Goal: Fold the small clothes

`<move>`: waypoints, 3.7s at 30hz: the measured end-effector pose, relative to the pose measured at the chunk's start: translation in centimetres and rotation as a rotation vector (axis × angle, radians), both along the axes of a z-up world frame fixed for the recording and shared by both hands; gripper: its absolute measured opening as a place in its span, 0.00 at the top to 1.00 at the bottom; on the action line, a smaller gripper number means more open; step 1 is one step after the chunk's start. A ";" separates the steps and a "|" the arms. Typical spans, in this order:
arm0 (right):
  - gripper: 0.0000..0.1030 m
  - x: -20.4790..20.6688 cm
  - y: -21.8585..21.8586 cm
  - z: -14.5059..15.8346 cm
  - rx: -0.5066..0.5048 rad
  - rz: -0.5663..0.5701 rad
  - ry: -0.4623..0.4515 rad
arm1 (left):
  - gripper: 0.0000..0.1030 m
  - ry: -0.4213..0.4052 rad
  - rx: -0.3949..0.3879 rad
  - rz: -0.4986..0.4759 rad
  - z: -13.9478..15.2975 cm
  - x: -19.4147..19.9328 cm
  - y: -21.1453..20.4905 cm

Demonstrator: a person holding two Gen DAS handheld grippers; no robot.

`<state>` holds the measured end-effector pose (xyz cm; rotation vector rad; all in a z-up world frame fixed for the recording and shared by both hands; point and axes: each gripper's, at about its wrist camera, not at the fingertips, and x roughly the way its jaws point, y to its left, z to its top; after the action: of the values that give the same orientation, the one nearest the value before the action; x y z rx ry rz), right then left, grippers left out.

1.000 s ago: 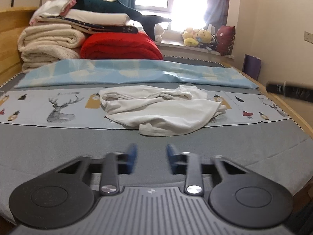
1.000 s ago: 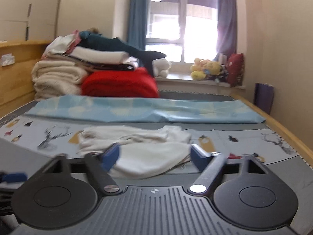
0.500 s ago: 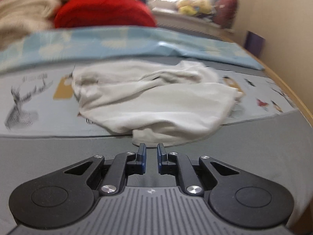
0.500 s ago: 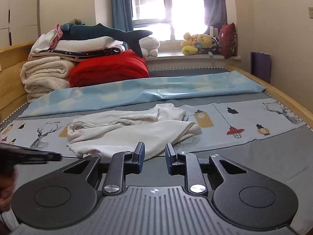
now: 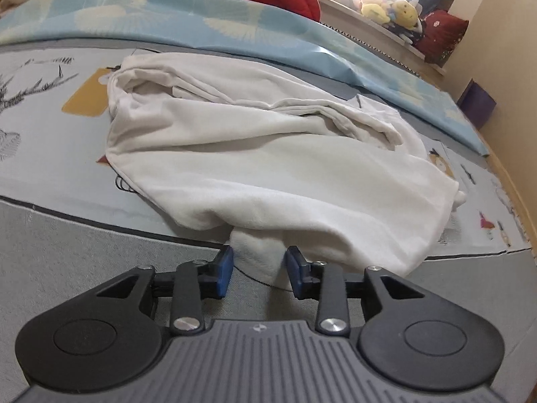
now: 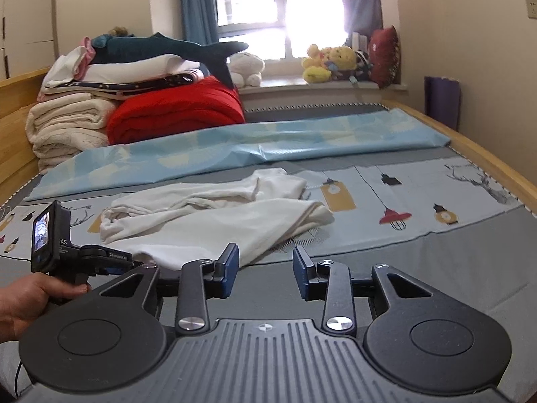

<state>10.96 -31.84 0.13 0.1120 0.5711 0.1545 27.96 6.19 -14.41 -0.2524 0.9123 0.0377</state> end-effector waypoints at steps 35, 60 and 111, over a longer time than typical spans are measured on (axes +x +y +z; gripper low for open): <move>0.64 -0.6 0.1 -1.1 0.014 -0.086 0.070 | 0.72 0.065 -0.098 -0.131 6.7 -10.5 3.7; 0.85 0.5 -2.4 -1.9 0.065 -0.215 0.121 | 0.97 0.165 0.083 -0.338 8.9 -17.9 6.8; 0.93 -0.6 -7.2 -8.0 0.025 0.049 0.698 | 0.98 0.403 0.121 -0.298 8.8 -23.8 14.7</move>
<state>10.38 -39.05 -7.92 0.1773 1.2689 0.1695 4.21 20.91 -5.59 0.0092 1.3355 -0.1365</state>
